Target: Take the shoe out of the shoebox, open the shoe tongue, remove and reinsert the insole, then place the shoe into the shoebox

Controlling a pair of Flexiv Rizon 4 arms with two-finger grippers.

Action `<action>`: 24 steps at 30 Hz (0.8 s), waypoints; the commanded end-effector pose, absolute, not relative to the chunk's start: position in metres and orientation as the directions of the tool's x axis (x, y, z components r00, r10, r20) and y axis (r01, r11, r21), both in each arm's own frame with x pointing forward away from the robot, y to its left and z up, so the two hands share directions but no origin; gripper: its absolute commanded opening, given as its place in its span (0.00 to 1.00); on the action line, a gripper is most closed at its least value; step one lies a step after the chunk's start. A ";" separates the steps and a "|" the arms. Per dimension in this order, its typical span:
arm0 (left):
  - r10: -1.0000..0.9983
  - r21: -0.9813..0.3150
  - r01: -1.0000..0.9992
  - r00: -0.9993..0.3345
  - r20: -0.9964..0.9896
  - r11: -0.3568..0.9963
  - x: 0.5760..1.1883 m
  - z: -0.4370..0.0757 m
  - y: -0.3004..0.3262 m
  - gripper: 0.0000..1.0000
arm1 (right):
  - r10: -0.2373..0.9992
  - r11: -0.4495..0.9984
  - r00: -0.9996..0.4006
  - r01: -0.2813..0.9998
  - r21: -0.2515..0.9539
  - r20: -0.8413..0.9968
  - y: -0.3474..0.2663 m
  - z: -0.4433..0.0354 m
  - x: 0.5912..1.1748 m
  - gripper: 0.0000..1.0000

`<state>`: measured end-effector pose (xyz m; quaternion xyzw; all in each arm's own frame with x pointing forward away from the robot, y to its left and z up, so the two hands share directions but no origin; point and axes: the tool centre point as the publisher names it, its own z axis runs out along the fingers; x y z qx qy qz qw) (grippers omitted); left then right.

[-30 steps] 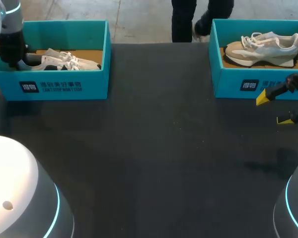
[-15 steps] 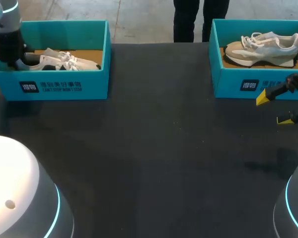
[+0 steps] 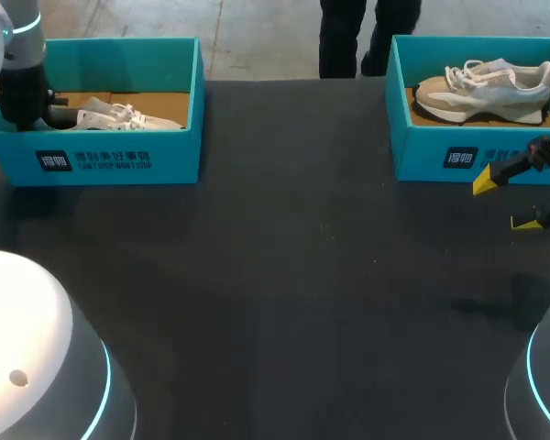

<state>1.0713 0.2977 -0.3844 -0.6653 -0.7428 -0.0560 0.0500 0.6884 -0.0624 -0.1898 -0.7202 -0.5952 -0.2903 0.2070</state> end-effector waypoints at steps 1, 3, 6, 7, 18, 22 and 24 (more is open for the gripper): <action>0.982 0.008 0.994 -0.112 0.150 0.112 1.074 -0.388 0.299 0.00 | 0.739 -0.208 0.125 0.977 0.047 0.662 -0.061 -0.190 0.688 1.00; 0.981 0.004 0.993 -0.116 0.156 0.117 1.074 -0.391 0.300 0.00 | 0.739 -0.208 0.125 0.977 0.047 0.662 -0.061 -0.190 0.688 1.00; 0.980 -0.004 0.992 -0.120 0.160 0.122 1.075 -0.394 0.301 0.00 | 0.739 -0.208 0.125 0.977 0.047 0.662 -0.061 -0.190 0.688 1.00; 0.980 -0.006 0.992 -0.120 0.161 0.123 1.075 -0.395 0.301 0.00 | 0.739 -0.208 0.125 0.977 0.047 0.662 -0.061 -0.190 0.688 1.00; 0.984 -0.015 0.993 -0.117 0.137 0.120 1.076 -0.399 0.300 0.00 | 0.739 -0.208 0.125 0.977 0.047 0.662 -0.061 -0.190 0.688 1.00; 0.985 -0.014 0.993 -0.113 0.128 0.115 1.076 -0.398 0.300 0.00 | 0.739 -0.208 0.125 0.977 0.047 0.662 -0.061 -0.190 0.688 1.00; 0.986 -0.014 0.994 -0.109 0.126 0.111 1.076 -0.398 0.300 0.12 | 0.739 -0.208 0.125 0.977 0.047 0.662 -0.061 -0.190 0.688 1.00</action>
